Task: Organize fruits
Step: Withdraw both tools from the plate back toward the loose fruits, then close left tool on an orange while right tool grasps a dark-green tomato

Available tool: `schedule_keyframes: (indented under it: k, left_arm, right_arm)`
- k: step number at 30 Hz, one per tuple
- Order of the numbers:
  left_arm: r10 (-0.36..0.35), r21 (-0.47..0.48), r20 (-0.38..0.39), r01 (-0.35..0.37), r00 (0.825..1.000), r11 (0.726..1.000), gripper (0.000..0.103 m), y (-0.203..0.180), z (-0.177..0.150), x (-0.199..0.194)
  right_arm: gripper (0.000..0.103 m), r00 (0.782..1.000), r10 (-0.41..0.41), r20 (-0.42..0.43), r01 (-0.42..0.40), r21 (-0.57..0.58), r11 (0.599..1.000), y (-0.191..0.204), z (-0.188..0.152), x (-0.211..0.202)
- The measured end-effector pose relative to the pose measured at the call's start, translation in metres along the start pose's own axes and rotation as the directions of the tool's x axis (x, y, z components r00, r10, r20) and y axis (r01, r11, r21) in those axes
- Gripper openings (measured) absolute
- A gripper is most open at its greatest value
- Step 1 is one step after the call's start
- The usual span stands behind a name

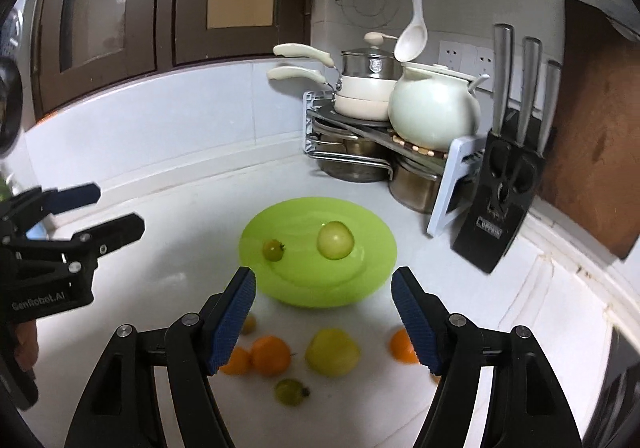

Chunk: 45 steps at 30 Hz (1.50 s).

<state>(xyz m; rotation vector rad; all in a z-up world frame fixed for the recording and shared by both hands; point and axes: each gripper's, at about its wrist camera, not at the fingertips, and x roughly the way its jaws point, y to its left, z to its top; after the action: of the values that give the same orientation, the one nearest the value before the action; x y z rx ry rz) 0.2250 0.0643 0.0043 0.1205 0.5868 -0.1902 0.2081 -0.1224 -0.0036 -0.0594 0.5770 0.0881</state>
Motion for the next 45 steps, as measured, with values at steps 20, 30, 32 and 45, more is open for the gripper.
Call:
schedule_keyframes:
  k: [20,30,32,45]
  left_arm:
    - [-0.124,0.148,-0.086,0.136,0.988,0.979,0.078,0.005,-0.056,0.035]
    - [-0.192,0.156,-0.176,0.22,0.965,0.963,0.066,-0.007,-0.075,0.068]
    - [-0.209,0.15,-0.194,0.239,0.959,0.959,0.062,-0.009,-0.077,0.075]
    - [-0.244,0.125,-0.235,0.278,0.941,0.952,0.047,-0.019,-0.08,0.096]
  right_arm:
    - [0.071,0.982,-0.05,-0.185,0.062,0.063,0.996,0.02,-0.06,0.026]
    - [0.068,0.959,-0.021,-0.281,0.049,0.094,0.994,0.015,-0.077,0.047]
    - [0.065,0.955,-0.015,-0.295,0.046,0.098,0.994,0.014,-0.079,0.05]
    - [0.052,0.943,0.031,-0.332,0.012,0.128,0.992,0.013,-0.086,0.059]
